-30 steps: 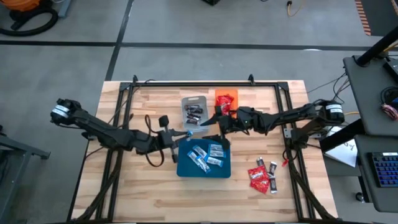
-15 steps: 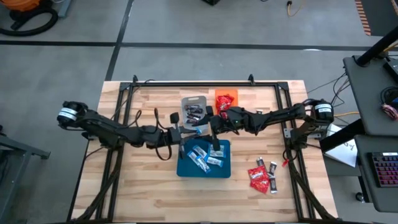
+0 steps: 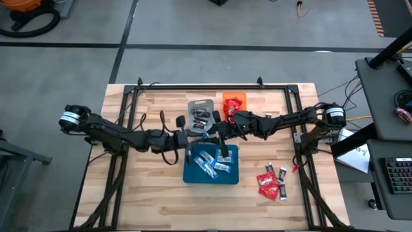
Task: Sort candy
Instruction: Put the white chocolate bar into the blue bin
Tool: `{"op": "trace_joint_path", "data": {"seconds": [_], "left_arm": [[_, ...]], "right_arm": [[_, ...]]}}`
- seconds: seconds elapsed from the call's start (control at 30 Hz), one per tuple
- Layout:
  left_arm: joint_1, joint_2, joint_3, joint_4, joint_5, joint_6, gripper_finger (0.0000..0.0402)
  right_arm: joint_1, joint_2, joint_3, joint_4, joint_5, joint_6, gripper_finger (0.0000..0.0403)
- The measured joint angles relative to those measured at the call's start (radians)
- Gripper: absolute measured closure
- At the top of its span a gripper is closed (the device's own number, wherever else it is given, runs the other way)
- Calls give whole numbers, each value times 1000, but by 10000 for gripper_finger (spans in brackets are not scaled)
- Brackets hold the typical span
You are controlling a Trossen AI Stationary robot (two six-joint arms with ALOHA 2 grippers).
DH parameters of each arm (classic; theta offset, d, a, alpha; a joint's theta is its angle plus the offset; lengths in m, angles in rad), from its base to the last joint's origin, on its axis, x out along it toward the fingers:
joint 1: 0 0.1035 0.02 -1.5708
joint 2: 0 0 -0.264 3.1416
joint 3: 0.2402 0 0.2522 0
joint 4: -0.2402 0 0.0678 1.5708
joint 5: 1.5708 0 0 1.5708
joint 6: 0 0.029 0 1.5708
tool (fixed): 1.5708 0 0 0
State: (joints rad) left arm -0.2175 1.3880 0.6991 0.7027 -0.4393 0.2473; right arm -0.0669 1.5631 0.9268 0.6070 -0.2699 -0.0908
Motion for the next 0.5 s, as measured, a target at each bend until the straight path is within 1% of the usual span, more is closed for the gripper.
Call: {"op": "trace_joint_path", "data": {"seconds": [0.07,0.27,0.43,0.5], "left_arm": [[3,-3,0,-6,-8,-36,368],[4,-9,2,-31,-15,-82,315],[3,-17,2,-56,-107,-99,275],[3,-28,3,-81,-121,-105,265]], "right_arm": [[0,-1,0,-4,0,-8,362],[-3,-1,0,-23,5,10,363],[-5,-2,0,-56,12,28,358],[-9,-6,3,-88,12,34,360]]}}
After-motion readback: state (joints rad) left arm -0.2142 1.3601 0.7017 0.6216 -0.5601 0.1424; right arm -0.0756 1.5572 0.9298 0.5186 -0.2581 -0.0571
